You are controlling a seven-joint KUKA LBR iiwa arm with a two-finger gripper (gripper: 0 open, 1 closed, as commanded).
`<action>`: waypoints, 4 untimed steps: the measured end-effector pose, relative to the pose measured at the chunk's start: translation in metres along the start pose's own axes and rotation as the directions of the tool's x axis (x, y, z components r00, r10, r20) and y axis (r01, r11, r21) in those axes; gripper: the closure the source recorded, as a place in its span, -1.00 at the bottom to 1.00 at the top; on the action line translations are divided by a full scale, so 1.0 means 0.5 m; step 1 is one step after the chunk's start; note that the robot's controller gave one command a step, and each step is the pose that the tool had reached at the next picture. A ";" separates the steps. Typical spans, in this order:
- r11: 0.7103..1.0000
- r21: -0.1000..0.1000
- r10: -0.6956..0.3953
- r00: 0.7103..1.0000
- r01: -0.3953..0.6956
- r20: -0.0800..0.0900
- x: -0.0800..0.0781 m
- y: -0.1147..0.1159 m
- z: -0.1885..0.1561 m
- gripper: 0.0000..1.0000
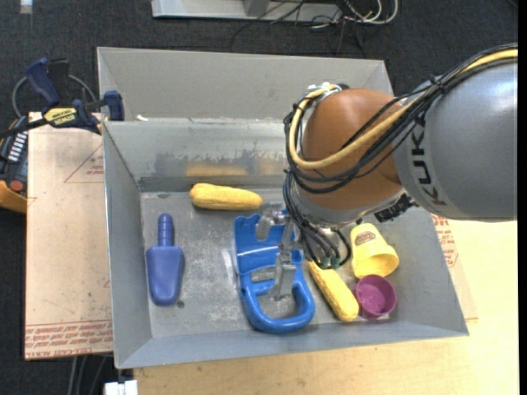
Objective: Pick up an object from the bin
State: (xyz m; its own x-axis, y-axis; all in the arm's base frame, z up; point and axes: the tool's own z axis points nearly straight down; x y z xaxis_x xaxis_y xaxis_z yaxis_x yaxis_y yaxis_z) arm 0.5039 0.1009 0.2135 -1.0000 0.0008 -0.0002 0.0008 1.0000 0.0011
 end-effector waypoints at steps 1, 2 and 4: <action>1.000 -0.001 -0.023 1.000 0.023 -0.002 -0.015 -0.041 0.174 -1.00; 0.999 -0.003 0.034 0.999 -0.034 0.005 -0.024 -0.036 0.257 1.00; 0.993 -0.002 0.118 0.993 -0.118 0.004 -0.031 -0.021 0.177 1.00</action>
Offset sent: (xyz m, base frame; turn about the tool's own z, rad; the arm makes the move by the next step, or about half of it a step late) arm 0.0144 -0.0107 -0.0886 0.1172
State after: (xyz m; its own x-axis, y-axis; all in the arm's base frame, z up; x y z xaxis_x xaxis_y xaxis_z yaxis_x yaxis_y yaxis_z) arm 0.5194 0.0903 0.1251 -0.9929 0.1186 -0.0037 0.1186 0.9929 0.0032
